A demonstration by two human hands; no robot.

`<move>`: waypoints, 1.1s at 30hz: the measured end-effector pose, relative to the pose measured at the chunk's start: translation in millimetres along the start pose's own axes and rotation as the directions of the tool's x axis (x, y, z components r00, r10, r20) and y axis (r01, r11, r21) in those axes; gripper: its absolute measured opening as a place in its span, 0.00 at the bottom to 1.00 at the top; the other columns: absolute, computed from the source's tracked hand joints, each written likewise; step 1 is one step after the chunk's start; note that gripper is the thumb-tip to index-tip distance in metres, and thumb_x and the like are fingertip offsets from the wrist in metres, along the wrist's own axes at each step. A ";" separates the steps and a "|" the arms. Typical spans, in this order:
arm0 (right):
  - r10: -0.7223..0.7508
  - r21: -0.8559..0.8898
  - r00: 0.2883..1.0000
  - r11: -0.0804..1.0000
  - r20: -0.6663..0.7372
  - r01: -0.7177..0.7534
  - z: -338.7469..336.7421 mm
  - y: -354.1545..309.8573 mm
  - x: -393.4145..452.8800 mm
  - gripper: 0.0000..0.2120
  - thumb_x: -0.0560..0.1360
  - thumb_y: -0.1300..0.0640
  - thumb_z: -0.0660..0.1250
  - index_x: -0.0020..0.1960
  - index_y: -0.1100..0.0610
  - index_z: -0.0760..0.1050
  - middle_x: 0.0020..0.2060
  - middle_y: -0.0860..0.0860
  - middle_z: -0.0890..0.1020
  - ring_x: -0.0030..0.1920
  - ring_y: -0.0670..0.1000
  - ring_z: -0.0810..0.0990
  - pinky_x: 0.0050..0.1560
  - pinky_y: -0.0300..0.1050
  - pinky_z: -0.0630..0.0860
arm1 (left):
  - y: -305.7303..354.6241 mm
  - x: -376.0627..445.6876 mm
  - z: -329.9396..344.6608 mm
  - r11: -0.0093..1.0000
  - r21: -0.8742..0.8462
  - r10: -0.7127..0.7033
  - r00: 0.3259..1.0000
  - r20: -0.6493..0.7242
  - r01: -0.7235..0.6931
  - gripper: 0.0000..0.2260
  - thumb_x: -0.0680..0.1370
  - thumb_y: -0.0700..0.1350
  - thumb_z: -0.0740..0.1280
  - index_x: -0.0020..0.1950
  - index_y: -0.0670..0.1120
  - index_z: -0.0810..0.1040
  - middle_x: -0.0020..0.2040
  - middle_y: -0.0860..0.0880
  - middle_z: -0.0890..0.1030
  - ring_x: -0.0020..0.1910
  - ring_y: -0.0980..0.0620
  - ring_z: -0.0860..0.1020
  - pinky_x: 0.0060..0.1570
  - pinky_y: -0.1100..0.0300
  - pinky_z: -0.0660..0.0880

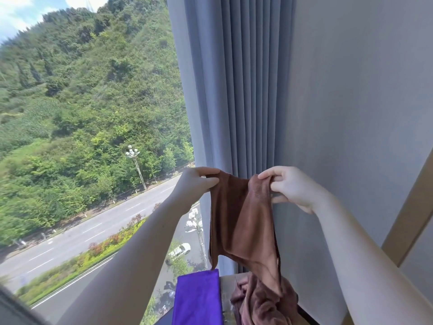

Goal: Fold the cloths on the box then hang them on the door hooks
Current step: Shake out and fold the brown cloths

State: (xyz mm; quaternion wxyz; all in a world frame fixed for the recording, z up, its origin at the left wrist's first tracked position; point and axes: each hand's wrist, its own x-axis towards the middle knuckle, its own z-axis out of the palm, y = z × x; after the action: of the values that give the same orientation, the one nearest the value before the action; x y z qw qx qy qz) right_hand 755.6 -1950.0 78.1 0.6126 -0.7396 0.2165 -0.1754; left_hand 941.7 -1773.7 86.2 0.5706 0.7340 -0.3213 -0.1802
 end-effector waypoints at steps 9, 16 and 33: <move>-0.155 -0.264 0.984 0.956 -0.093 0.126 15.5 -2.6 -1.5 0.05 0.76 0.58 0.75 0.45 0.47 0.85 0.48 0.42 0.85 0.50 0.41 0.83 0.53 0.36 0.76 | 10.2 -14.9 17.2 0.993 0.096 0.064 0.993 0.096 -0.073 0.08 0.75 0.43 0.73 0.48 0.58 0.86 0.50 0.59 0.87 0.50 0.58 0.85 0.62 0.54 0.79; -0.227 -0.321 0.966 0.930 -0.123 0.178 29.3 -10.4 -2.1 0.04 0.74 0.51 0.78 0.42 0.47 0.83 0.59 0.38 0.79 0.60 0.41 0.77 0.53 0.33 0.68 | 23.4 -26.9 25.7 0.972 0.157 0.132 0.962 0.239 -0.173 0.06 0.77 0.53 0.74 0.53 0.57 0.88 0.50 0.60 0.86 0.52 0.61 0.83 0.61 0.56 0.79; -0.041 -0.466 0.984 0.877 0.175 0.120 24.2 -24.8 -6.7 0.05 0.72 0.50 0.76 0.47 0.42 0.85 0.52 0.37 0.83 0.51 0.41 0.84 0.56 0.44 0.81 | 28.7 -20.2 20.7 0.887 0.346 0.212 0.936 0.283 -0.305 0.06 0.80 0.45 0.70 0.52 0.51 0.87 0.45 0.57 0.86 0.43 0.62 0.82 0.43 0.72 0.75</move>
State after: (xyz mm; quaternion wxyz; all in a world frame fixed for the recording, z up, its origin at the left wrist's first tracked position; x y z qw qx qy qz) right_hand 765.2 -1922.5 98.0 0.4204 -0.8871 0.1719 -0.0825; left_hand 906.3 -1779.1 105.6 0.3920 0.7549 -0.5115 -0.1218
